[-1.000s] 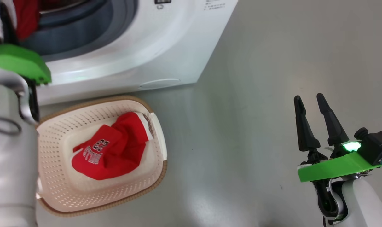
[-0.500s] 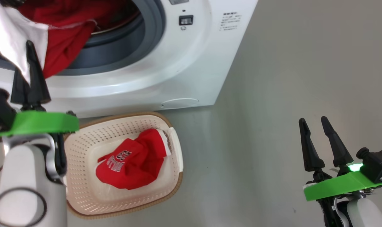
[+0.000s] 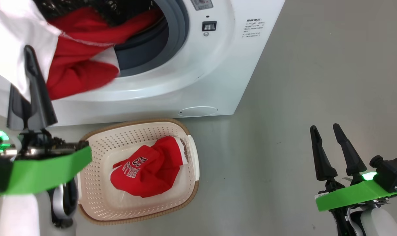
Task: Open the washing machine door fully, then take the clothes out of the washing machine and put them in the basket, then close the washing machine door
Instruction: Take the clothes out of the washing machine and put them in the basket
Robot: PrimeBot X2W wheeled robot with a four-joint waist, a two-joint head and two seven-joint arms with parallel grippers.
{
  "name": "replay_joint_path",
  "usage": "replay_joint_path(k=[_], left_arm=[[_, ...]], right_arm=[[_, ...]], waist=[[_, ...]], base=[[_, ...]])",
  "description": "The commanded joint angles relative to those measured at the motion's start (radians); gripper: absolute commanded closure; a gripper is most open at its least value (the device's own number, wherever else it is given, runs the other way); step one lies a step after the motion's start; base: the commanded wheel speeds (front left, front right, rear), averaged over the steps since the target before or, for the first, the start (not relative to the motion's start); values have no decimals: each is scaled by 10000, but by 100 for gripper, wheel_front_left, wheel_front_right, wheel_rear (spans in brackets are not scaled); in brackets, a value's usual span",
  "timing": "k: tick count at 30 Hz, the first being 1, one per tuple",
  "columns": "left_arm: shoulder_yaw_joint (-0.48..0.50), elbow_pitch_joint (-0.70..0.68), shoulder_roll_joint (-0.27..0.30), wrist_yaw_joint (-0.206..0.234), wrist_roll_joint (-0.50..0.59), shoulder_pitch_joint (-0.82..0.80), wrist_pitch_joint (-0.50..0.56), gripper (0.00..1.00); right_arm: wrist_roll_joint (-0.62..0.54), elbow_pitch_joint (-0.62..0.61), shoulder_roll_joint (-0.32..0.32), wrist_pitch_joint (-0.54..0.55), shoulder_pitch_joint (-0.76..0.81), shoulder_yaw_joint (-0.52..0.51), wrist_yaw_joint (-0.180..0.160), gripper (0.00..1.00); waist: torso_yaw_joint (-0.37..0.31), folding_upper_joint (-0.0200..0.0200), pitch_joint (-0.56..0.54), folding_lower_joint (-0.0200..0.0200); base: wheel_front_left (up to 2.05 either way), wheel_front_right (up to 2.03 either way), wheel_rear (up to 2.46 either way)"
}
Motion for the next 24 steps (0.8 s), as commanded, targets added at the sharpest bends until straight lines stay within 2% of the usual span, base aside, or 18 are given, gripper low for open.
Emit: replay_joint_path(k=[1, 5, 10, 19, 24], left_arm=[[193, -611, 196, 108, 50, 178, -45, 100], [-107, -1293, 195, 428, 31, 519, -45, 100], [-410, -787, 194, 557, -111, 786, -45, 100], [-712, 1444, 193, 452, -367, 975, -45, 100], [-951, 3160, 193, 114, -375, 816, -45, 98]], right_arm=[[8, -252, -155, -65, 96, 215, 63, 0], [15, -261, -173, -65, 76, 185, 63, 0], [-7, -264, -160, -65, 31, 173, 63, 0], [10, -283, -79, -65, -159, 296, 63, 0], [44, -341, -43, -65, -331, 343, 63, 0]], waist=[[-6, -1, 26, 0], [-9, -1, 83, 0], [15, -1, 184, 0], [-77, -1, 527, 0], [-172, -1, 1002, 0]], base=[[0, 0, 0], [0, 0, 0], [0, 0, 0], [0, 0, 0], [0, 0, 0]])
